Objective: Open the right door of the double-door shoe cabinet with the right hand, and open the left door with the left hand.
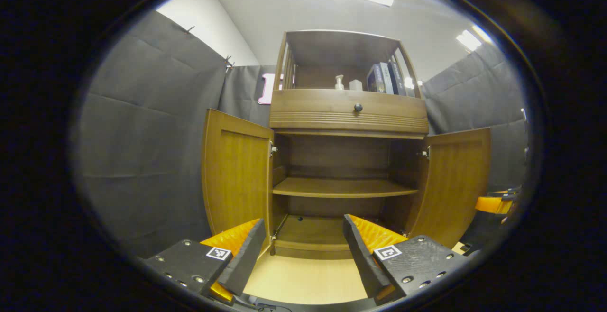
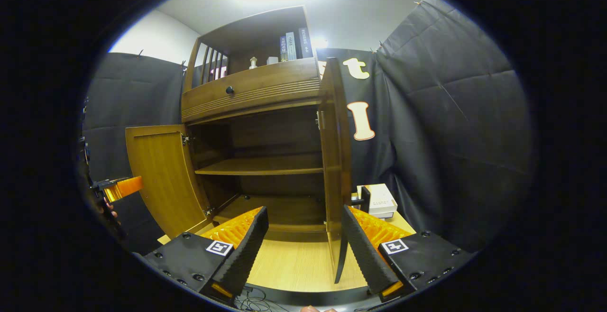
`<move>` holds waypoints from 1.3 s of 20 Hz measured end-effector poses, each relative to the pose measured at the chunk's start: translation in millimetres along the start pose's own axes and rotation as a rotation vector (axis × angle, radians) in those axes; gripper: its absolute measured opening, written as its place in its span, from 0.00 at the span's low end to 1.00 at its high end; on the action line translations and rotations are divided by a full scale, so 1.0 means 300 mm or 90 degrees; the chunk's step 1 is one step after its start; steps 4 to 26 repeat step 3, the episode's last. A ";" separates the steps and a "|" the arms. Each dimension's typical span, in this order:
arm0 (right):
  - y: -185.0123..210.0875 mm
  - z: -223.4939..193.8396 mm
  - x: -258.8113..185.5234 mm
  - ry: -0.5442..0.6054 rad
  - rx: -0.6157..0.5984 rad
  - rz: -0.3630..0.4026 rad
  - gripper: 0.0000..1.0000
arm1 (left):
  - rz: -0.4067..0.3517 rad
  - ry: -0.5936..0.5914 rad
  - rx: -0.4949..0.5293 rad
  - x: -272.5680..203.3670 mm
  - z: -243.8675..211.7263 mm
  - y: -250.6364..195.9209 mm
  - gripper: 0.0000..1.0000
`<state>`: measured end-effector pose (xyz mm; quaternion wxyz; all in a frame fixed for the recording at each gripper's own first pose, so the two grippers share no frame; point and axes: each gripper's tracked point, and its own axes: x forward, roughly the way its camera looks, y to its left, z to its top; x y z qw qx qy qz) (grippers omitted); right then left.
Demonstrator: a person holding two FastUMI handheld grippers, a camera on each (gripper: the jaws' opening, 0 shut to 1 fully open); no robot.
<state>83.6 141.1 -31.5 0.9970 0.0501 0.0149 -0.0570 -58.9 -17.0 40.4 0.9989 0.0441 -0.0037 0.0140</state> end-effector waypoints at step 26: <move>0.073 -0.009 0.034 0.006 0.002 0.001 0.92 | -0.025 0.012 0.002 0.054 -0.062 -0.013 0.92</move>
